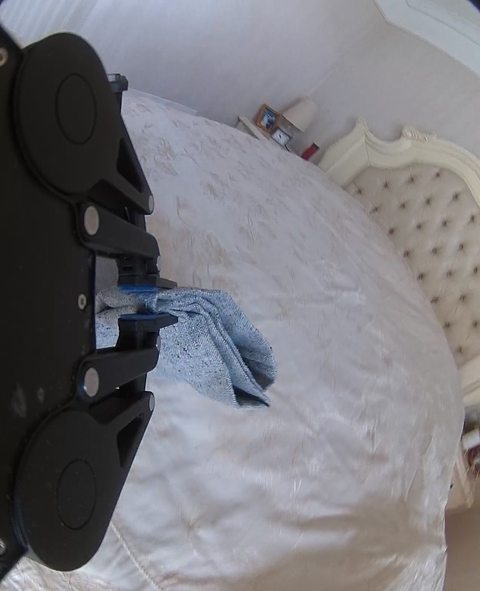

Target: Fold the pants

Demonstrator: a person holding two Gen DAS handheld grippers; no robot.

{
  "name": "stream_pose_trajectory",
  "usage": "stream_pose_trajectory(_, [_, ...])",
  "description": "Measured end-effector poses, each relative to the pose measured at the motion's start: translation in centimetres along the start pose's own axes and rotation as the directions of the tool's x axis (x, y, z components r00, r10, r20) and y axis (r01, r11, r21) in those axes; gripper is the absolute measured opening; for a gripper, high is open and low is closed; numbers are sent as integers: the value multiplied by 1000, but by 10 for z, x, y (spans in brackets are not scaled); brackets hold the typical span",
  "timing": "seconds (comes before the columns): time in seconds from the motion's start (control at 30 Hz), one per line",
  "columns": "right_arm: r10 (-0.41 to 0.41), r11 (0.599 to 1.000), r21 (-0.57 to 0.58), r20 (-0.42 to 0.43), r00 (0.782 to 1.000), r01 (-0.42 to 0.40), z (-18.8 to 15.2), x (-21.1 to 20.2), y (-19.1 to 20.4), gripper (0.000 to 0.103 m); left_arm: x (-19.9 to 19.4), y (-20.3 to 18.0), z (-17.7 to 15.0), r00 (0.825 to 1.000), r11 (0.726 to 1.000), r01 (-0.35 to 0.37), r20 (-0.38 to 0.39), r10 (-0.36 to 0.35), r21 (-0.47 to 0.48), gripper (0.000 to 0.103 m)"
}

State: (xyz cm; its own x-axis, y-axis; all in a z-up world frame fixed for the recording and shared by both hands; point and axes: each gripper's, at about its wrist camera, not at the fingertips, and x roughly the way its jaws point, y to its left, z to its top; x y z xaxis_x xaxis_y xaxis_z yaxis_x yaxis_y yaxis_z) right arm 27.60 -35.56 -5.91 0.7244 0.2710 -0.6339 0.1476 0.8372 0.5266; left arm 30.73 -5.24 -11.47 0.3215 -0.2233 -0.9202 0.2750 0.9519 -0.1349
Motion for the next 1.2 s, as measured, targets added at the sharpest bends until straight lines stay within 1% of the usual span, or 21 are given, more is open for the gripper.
stream_pose_trajectory(0.1, [64,995,-75,-68,996,-69,-29,36,56,12,-6,49,-6,999,996,-50,-1,50,-70,23])
stream_pose_trajectory(0.17, [80,991,-100,-127,989,-93,-54,67,81,12,-10,80,-13,996,991,-88,-11,87,-99,23])
stream_pose_trajectory(0.2, [87,988,-112,-168,982,-107,-71,88,93,12,-11,92,-16,995,988,-104,-17,102,-110,23])
stream_pose_trajectory(0.3, [66,979,-172,-258,964,-113,-113,138,115,13,-13,119,-22,991,983,-131,-30,128,-131,23])
stream_pose_trajectory(0.33, [50,975,-194,-293,955,-110,-125,152,119,17,-15,125,-24,991,982,-136,-30,133,-134,23])
stream_pose_trajectory(0.4, [19,966,-237,-350,937,-108,-144,169,128,22,-20,133,-27,991,981,-137,-22,135,-136,23])
stream_pose_trajectory(0.43, [5,959,-262,-370,929,-110,-150,173,131,25,-22,134,-26,991,981,-133,-16,132,-139,23])
stream_pose_trajectory(0.5, [9,950,-287,-377,926,-126,-153,169,135,27,-23,133,-23,993,983,-114,-1,115,-147,23])
stream_pose_trajectory(0.53, [38,948,-280,-375,926,-152,-150,161,137,29,-23,132,-21,995,984,-101,5,103,-149,23])
stream_pose_trajectory(0.6, [113,947,-241,-367,923,-211,-139,145,135,29,-20,127,-15,997,987,-77,20,81,-144,23])
stream_pose_trajectory(0.63, [138,947,-227,-357,924,-229,-134,137,133,30,-20,123,-13,997,988,-68,26,72,-141,23])
stream_pose_trajectory(0.73, [182,944,-207,-325,928,-258,-113,115,124,31,-17,110,-5,999,991,-27,42,33,-133,23])
stream_pose_trajectory(0.77, [182,946,-206,-309,934,-252,-106,108,120,32,-17,104,-2,999,992,-10,43,15,-126,23])
stream_pose_trajectory(0.83, [132,963,-195,-256,958,-185,-92,102,104,32,-14,90,4,999,995,22,44,-18,-100,23])
stream_pose_trajectory(0.87, [93,975,-175,-228,969,-135,-85,101,90,32,-13,82,7,998,996,36,44,-33,-81,23])
stream_pose_trajectory(0.93, [-5,992,-121,-195,981,-19,-73,106,62,32,-9,64,13,997,997,60,46,-58,-38,23])
stream_pose_trajectory(0.97, [-47,995,-92,-183,982,31,-67,110,47,34,-6,56,16,997,998,68,47,-67,-19,23])
stream_pose_trajectory(1.03, [-95,995,-45,-180,979,89,-57,116,21,33,4,43,21,996,997,77,41,-78,12,24])
stream_pose_trajectory(1.07, [-117,993,-26,-180,977,115,-53,121,9,31,12,37,23,997,997,67,33,-68,24,24])
stream_pose_trajectory(1.13, [-151,988,-8,-199,968,152,-48,133,-9,30,31,32,25,1000,999,24,15,-25,45,24])
stream_pose_trajectory(1.2, [-184,982,2,-233,955,190,-49,145,-25,29,54,31,27,999,997,-37,-29,39,66,24])
